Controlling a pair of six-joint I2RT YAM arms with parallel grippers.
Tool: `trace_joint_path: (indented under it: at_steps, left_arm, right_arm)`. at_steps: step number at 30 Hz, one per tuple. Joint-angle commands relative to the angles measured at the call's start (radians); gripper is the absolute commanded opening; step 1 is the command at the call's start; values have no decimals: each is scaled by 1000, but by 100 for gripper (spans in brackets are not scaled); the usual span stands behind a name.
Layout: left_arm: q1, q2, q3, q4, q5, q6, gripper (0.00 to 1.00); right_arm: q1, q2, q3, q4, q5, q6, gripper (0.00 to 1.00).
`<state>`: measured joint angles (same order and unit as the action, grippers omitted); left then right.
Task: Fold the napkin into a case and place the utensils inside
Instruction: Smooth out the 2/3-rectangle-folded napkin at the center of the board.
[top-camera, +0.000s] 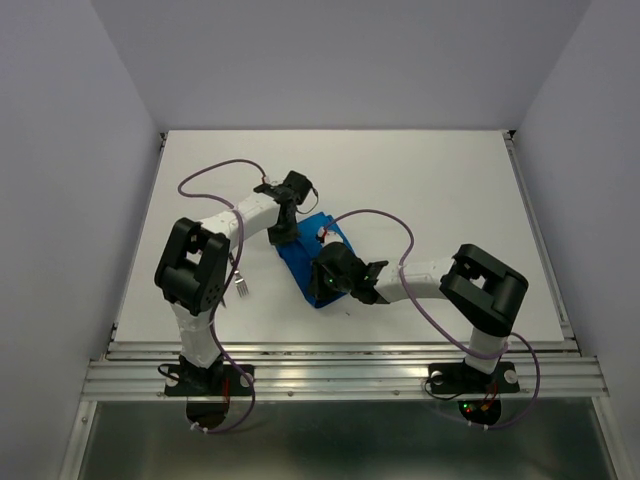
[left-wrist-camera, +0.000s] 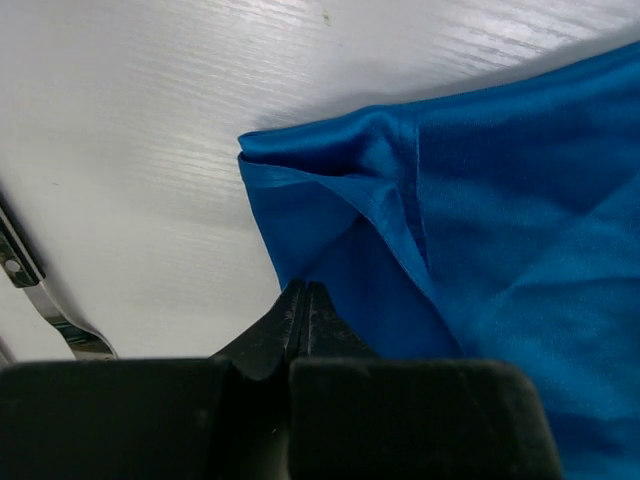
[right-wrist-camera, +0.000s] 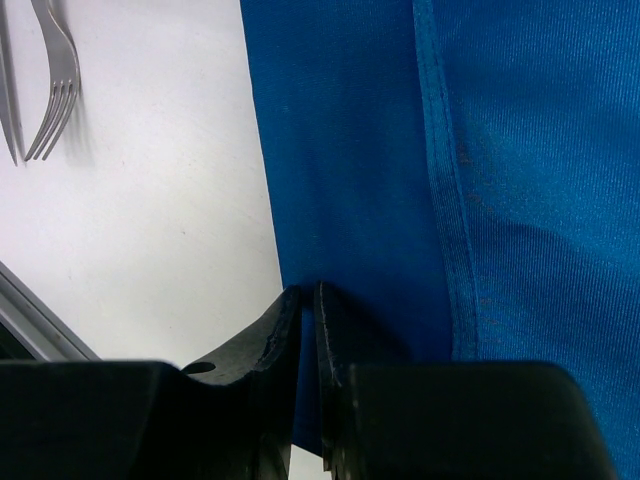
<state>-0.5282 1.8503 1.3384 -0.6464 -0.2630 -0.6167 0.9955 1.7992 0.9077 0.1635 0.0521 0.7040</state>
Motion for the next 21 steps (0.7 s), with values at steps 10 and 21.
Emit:
trace_joint_path:
  at_steps: [10, 21]
  left_arm:
    - [2, 13, -18, 79, 68, 18, 0]
    - [2, 72, -30, 91, 59, 12, 0]
  right_arm:
    - [3, -29, -13, -9, 5, -1, 17]
    - [3, -161, -9, -64, 57, 0, 24]
